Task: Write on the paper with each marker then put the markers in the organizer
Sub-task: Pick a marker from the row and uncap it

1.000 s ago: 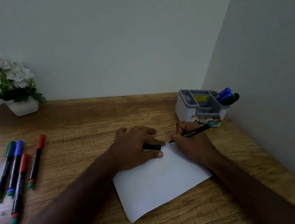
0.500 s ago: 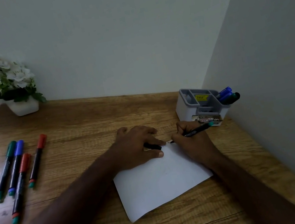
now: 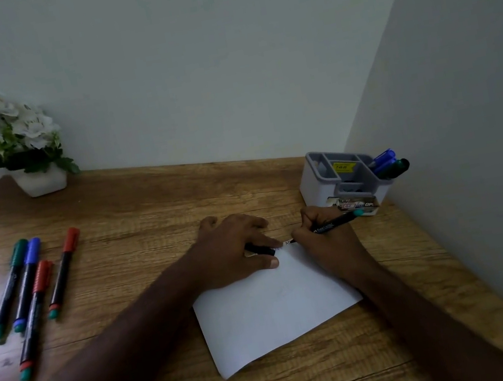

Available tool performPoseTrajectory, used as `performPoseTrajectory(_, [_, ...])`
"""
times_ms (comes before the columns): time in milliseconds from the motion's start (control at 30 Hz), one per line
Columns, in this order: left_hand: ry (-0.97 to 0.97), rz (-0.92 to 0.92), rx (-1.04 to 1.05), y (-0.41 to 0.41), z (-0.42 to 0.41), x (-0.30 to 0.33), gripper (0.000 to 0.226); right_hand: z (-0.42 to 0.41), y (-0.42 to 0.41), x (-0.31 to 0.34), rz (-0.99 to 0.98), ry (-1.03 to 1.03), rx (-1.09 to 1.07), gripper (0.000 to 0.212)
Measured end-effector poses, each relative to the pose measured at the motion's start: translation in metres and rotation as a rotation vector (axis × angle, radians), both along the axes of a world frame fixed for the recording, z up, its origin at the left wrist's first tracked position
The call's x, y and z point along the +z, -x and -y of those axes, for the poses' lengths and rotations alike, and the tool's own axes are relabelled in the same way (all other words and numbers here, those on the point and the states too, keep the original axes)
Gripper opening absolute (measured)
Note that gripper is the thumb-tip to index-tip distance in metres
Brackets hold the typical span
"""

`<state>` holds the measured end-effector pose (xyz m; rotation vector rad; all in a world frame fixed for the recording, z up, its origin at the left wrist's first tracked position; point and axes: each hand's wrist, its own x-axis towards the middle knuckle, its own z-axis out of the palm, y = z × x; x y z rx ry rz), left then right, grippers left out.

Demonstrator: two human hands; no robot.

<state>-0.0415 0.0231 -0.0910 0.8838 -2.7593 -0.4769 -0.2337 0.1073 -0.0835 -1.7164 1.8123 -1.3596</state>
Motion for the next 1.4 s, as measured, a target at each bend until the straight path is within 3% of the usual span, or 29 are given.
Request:
performPoseTrajectory(400, [-0.002, -0.004, 0.001, 0.0010, -0.0002, 0.0011, 0.042, -0.0003, 0.0033, -0.0020, 0.056, 0.001, -0.040, 0.029])
performPoseTrajectory(633, [0.003, -0.007, -0.001, 0.0003, -0.0013, 0.0017, 0.041, -0.0004, 0.0019, -0.0006, 0.025, -0.013, -0.040, 0.041])
performPoseTrajectory(767, [-0.007, -0.004, -0.004, 0.0003, -0.0029, 0.0037, 0.041, -0.0011, 0.0040, -0.0002, 0.074, 0.000, -0.055, 0.031])
performPoseTrajectory(1400, [-0.010, 0.008, 0.002, 0.0003, -0.0052, 0.0058, 0.041, 0.0007, 0.0040, -0.0007, 0.078, 0.005, -0.073, 0.030])
